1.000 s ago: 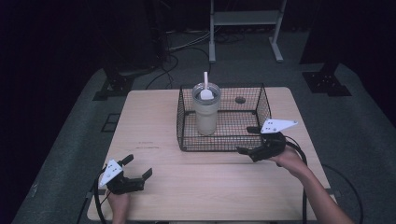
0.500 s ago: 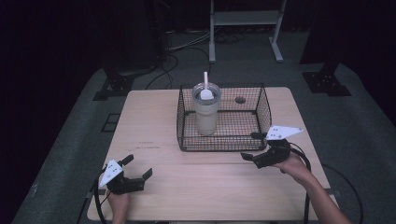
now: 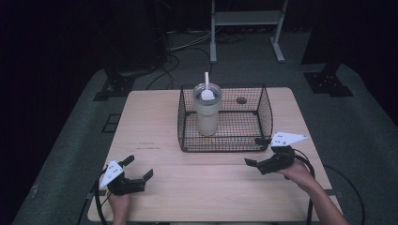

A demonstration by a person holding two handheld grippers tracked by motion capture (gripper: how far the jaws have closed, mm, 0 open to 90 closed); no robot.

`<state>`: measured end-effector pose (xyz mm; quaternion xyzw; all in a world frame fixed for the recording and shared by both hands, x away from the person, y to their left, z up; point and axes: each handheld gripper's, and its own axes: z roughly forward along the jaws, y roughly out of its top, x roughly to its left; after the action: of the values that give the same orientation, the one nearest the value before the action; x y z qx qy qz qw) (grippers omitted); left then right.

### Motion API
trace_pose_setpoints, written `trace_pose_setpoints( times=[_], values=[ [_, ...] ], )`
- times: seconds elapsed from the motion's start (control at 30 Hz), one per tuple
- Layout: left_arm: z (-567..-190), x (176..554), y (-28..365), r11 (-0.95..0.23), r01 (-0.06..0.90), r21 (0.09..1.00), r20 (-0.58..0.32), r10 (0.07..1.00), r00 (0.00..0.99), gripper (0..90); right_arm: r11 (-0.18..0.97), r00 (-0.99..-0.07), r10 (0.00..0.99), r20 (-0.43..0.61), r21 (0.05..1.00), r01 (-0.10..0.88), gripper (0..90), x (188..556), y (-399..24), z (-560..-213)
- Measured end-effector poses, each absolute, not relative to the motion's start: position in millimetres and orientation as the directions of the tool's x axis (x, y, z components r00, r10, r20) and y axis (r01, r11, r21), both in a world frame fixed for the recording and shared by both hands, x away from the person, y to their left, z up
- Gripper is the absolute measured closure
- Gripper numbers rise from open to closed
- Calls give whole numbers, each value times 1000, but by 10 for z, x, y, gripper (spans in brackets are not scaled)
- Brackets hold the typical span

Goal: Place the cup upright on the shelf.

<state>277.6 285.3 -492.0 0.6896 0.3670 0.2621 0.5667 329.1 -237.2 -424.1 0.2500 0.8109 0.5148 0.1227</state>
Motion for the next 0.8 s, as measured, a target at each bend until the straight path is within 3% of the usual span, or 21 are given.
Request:
trace_pose_setpoints(
  times=[0.8],
  values=[
    [-4918,2774,2853,-97,212,972,-49,804,592,0,332,-822,564,78,890,312,92,3147,-2524,-4490]
  ],
)
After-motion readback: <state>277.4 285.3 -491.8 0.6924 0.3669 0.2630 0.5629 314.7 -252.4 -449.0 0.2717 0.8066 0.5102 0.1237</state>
